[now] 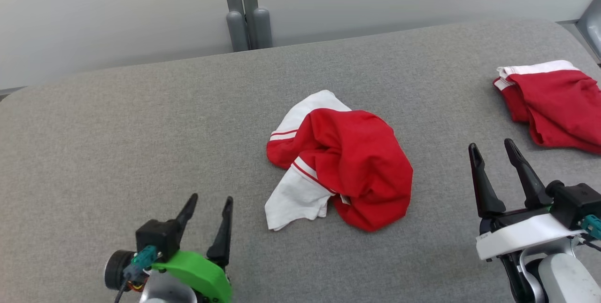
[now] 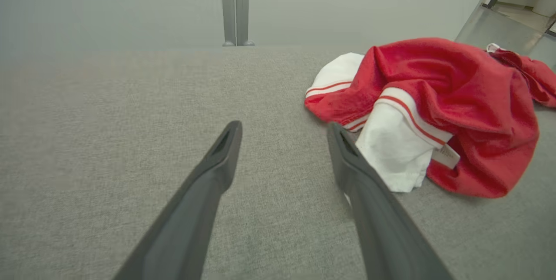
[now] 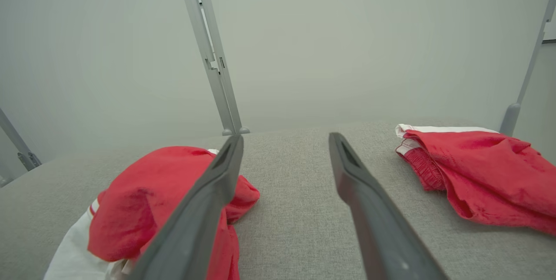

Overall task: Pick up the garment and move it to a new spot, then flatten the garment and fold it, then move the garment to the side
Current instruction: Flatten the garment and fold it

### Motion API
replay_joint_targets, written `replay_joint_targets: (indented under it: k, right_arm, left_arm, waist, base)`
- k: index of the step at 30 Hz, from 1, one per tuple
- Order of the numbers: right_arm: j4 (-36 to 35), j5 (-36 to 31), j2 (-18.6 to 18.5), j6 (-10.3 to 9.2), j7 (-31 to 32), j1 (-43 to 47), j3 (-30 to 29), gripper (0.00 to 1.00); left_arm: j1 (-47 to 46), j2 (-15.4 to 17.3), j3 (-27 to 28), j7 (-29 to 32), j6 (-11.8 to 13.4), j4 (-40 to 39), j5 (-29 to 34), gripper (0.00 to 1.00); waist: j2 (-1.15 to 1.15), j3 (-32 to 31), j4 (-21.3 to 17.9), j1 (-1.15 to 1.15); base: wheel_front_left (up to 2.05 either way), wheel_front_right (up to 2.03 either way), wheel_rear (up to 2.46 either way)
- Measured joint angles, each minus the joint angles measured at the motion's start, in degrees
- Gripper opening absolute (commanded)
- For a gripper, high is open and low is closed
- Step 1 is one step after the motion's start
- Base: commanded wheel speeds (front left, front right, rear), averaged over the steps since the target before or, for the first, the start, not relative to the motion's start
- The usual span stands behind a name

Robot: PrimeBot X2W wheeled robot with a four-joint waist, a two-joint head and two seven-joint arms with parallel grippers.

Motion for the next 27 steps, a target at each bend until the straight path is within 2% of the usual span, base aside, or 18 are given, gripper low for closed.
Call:
replay_joint_targets:
  k: [5,16,17,18,19,25,27]
  right_arm:
    - [0.0,0.0,-0.5,0.00,0.0,-1.4,0.4,1.00]
    - [0.2,0.0,0.0,0.00,0.0,-3.8,1.6,1.00]
    - [0.2,0.0,0.1,0.00,0.0,-3.9,1.7,1.00]
    - [0.2,0.0,0.2,0.00,0.0,-3.9,1.7,1.00]
    - [0.2,0.0,0.2,0.00,0.0,-3.9,1.6,1.00]
    - [0.2,0.0,0.4,0.00,0.0,-3.8,0.6,1.00]
    - [0.1,0.1,0.4,0.00,0.0,-3.7,0.5,1.00]
  left_arm:
    - [-3.3,-0.8,-4.2,7.7,-2.2,4.7,-2.0,1.00]
    - [-9.4,-3.7,-6.6,11.4,-3.4,15.9,-7.7,1.00]
    - [-10.0,-3.7,-6.9,11.6,-3.4,16.9,-7.8,0.42]
    - [-10.5,-3.7,-7.1,11.2,-3.4,17.3,-7.7,0.07]
    - [-10.9,-3.8,-7.0,10.4,-3.4,17.7,-7.6,0.00]
    - [-11.3,-3.1,-5.9,8.2,-3.3,15.7,-8.7,0.00]
    - [-10.4,-2.2,-4.7,7.4,-2.3,12.9,-9.0,0.00]
  waist:
    - [0.00,1.0,-1.4,0.00]
    - [0.00,3.5,-4.9,0.00]
    - [0.00,3.8,-5.2,0.00]
    - [0.00,3.9,-5.3,0.00]
    - [0.00,4.2,-5.5,0.00]
    - [0.00,4.6,-4.9,0.00]
    - [0.00,4.5,-4.2,0.00]
  base:
    - [0.00,0.00,0.00]
    - [0.00,0.00,0.00]
    - [0.00,0.00,0.00]
    - [0.00,0.00,0.00]
    - [0.00,0.00,0.00]
    - [0.00,0.00,0.00]
    - [0.00,0.00,0.00]
